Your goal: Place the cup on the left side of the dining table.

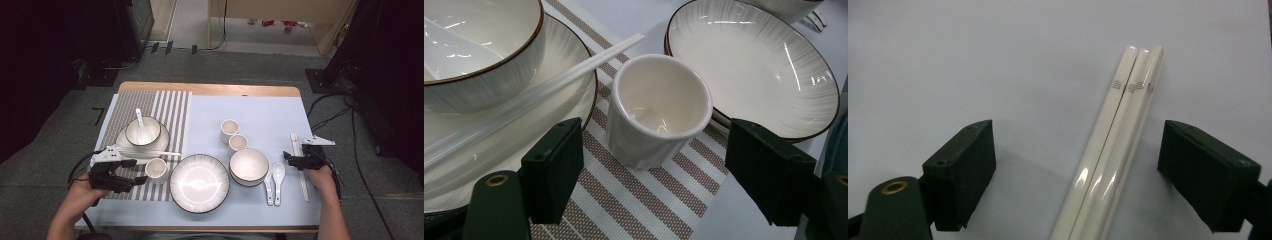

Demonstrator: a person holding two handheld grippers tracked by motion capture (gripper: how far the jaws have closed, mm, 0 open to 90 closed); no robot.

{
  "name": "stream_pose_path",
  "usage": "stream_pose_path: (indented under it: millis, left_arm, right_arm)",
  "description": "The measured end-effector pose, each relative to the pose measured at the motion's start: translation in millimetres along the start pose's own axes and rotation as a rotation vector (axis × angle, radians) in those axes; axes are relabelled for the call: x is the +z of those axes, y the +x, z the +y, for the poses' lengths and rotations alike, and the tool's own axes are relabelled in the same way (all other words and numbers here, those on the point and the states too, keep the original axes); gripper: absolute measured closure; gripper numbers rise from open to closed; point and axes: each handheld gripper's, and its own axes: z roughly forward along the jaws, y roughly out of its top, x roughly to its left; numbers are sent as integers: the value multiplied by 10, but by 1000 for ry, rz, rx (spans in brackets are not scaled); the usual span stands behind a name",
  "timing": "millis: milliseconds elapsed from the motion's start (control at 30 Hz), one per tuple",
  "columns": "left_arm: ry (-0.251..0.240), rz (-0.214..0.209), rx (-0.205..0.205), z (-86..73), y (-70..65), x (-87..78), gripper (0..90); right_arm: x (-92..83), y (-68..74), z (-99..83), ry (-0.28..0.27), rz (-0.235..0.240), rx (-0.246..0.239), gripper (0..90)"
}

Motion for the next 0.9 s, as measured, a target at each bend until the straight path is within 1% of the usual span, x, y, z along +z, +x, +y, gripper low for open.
stream_pose_path:
  millis: [67, 133, 400, 500, 600, 767, 900]
  left_arm:
    - [2, -6, -4, -13, 9, 6, 240]
    - [2, -17, 3, -31, 15, 10, 240]
    - [9, -19, 0, -98, 54, 41, 240]
    - [1, -18, -1, -123, 72, 56, 240]
    - [-6, -11, 23, -152, 74, 73, 240]
    - [6, -14, 28, -174, 75, 120, 240]
    - [24, -4, 43, -187, 78, 156, 240]
  right_arm:
    - [0, 0, 0, 0, 0, 0, 151]
    - [0, 0, 0, 0, 0, 0, 151]
    - [-1, 0, 1, 2, 0, -1, 151]
    - [-1, 0, 0, 2, -1, -1, 152]
    - [-1, 0, 0, 1, 0, -1, 152]
    - [-1, 1, 0, 1, -1, -1, 152]
    - [-1, 1, 0, 2, -1, -1, 152]
